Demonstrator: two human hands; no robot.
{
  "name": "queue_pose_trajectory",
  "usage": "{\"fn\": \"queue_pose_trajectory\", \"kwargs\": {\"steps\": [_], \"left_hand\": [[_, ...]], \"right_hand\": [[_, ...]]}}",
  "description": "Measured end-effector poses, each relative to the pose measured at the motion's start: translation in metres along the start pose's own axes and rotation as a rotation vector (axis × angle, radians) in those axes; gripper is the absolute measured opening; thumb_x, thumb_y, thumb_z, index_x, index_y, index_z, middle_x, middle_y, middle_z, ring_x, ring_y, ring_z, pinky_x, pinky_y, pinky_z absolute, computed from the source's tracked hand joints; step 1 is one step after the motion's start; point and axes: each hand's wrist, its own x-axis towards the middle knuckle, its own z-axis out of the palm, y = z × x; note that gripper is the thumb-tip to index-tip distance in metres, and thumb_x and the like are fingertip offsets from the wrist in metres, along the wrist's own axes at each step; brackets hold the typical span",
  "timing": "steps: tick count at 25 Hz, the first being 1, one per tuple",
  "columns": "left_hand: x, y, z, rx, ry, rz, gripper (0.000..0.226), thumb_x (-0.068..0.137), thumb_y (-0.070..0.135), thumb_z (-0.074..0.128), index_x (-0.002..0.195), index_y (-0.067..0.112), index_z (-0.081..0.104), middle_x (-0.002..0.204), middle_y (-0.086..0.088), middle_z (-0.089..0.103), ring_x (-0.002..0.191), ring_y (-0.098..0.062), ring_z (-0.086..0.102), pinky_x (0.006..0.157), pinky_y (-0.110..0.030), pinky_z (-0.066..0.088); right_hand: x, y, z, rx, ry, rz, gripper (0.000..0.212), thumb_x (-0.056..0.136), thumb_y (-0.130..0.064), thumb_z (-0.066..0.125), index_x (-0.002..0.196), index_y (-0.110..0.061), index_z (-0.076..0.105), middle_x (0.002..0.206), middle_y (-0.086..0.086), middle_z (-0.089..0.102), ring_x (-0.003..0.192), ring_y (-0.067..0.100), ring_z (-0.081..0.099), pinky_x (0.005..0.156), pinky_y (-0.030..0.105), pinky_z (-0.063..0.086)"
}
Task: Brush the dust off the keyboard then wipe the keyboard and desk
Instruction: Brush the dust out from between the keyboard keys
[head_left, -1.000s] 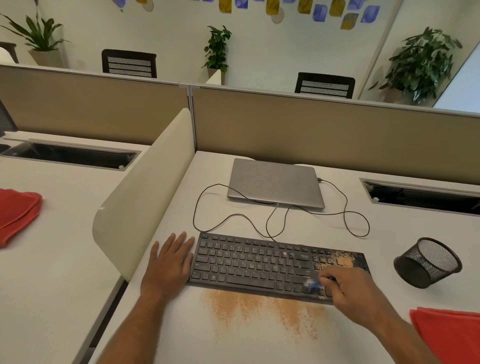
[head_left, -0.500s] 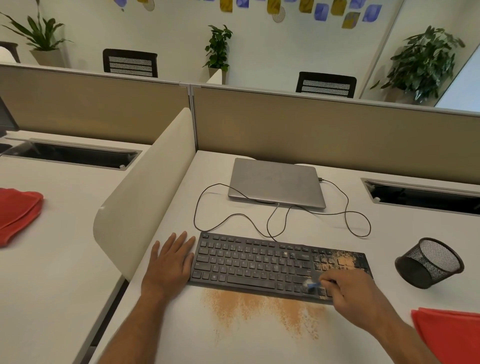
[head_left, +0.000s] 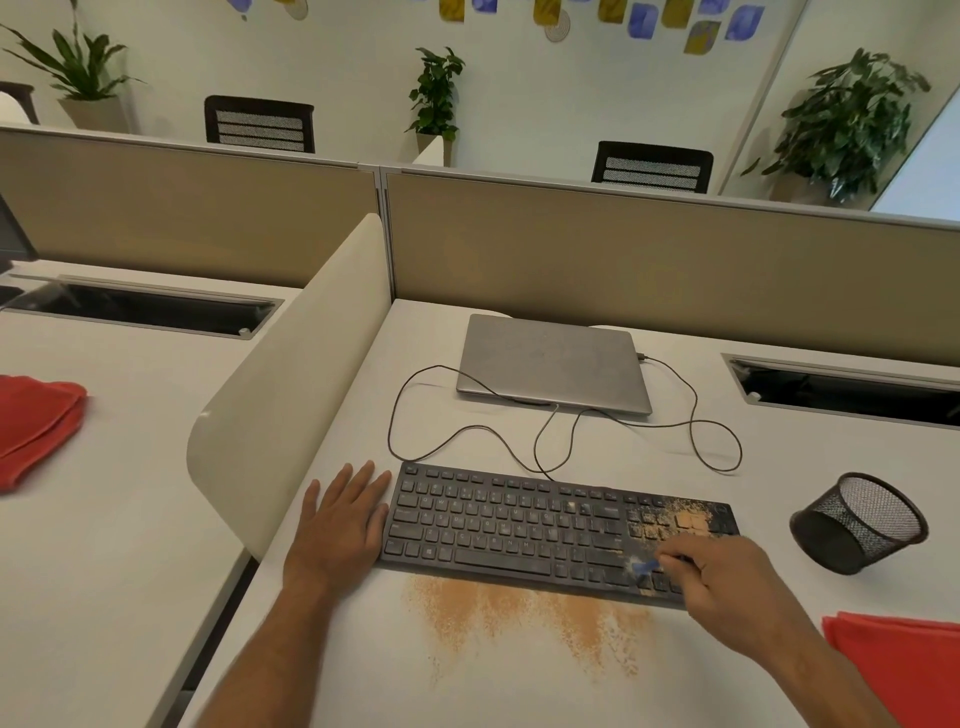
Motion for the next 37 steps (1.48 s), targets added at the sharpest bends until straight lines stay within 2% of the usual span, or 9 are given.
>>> {"fn": "queue_pose_trajectory", "kwargs": {"steps": [3,7,11,15,19,23,27,32,37], "left_hand": [[0.000,0.000,0.000,-0.003,0.005,0.000,0.076,0.088,0.057,-0.003,0.157,0.039,0.023,0.165,0.017,0.013,0.153,-0.006,0.000,0.124,-0.039,-0.007],[0.000,0.000,0.000,-0.003,0.001,-0.001,0.077,0.088,0.057,-0.004,0.157,0.039,0.023,0.165,0.016,0.013,0.153,-0.007,0.000,0.124,-0.040,-0.007],[0.000,-0.001,0.001,-0.011,0.006,0.004,0.076,0.089,0.057,-0.002,0.157,0.038,0.024,0.165,0.016,0.014,0.153,-0.007,0.001,0.124,-0.040,-0.006],[0.000,-0.001,0.001,-0.006,-0.001,0.002,0.076,0.088,0.057,-0.004,0.157,0.039,0.022,0.165,0.016,0.012,0.153,-0.006,-0.002,0.124,-0.039,-0.008],[0.000,-0.001,0.000,-0.012,-0.001,0.000,0.075,0.088,0.057,-0.003,0.157,0.039,0.023,0.165,0.017,0.013,0.153,-0.006,-0.001,0.124,-0.039,-0.008],[-0.001,0.000,-0.001,-0.007,-0.004,-0.002,0.076,0.088,0.056,-0.004,0.157,0.039,0.022,0.165,0.017,0.011,0.153,-0.005,-0.003,0.124,-0.040,-0.008],[-0.001,0.000,-0.001,-0.008,0.002,-0.001,0.076,0.088,0.057,-0.004,0.157,0.039,0.023,0.165,0.017,0.013,0.153,-0.006,-0.001,0.125,-0.040,-0.007],[-0.001,0.001,-0.001,-0.013,-0.001,0.000,0.076,0.088,0.057,-0.004,0.157,0.039,0.022,0.165,0.017,0.012,0.153,-0.005,-0.002,0.124,-0.039,-0.008],[-0.002,0.001,-0.002,-0.003,-0.001,0.003,0.076,0.088,0.057,-0.004,0.157,0.039,0.022,0.165,0.017,0.012,0.153,-0.006,-0.002,0.124,-0.039,-0.008]], "right_hand": [[-0.001,0.003,-0.005,0.073,0.022,0.005,0.019,0.088,-0.017,0.064,0.090,-0.034,0.073,0.071,-0.022,0.065,0.064,0.007,0.060,0.054,0.012,0.043],[-0.002,0.003,-0.007,0.053,-0.148,-0.040,0.031,0.088,-0.020,0.063,0.069,-0.045,0.062,0.061,-0.022,0.063,0.066,0.008,0.059,0.053,0.019,0.043],[-0.002,0.002,-0.006,0.089,-0.025,-0.035,0.025,0.089,-0.018,0.063,0.089,-0.043,0.069,0.065,-0.025,0.063,0.065,0.005,0.059,0.053,0.014,0.043],[-0.003,0.004,-0.007,0.061,-0.140,-0.032,0.034,0.088,-0.018,0.063,0.067,-0.045,0.059,0.060,-0.027,0.060,0.068,0.001,0.058,0.054,0.012,0.040],[-0.005,0.003,-0.008,0.069,-0.043,-0.030,0.021,0.086,-0.015,0.066,0.083,-0.034,0.072,0.064,-0.029,0.060,0.072,-0.001,0.058,0.057,0.011,0.042],[-0.007,-0.001,-0.003,0.096,-0.095,-0.065,0.023,0.086,-0.015,0.066,0.074,-0.035,0.070,0.066,-0.026,0.063,0.072,0.002,0.059,0.055,0.015,0.044],[-0.006,-0.006,0.006,0.126,-0.014,-0.146,0.019,0.085,-0.015,0.067,0.094,-0.031,0.074,0.075,-0.030,0.065,0.078,-0.002,0.061,0.063,0.012,0.049],[-0.007,-0.003,0.004,0.092,-0.206,-0.173,0.029,0.087,-0.016,0.063,0.073,-0.041,0.065,0.065,-0.028,0.062,0.069,0.003,0.060,0.055,0.013,0.043],[-0.014,-0.005,0.011,0.173,-0.127,-0.168,0.019,0.088,-0.019,0.064,0.096,-0.034,0.073,0.072,-0.031,0.064,0.071,0.000,0.062,0.057,0.012,0.044]]}}
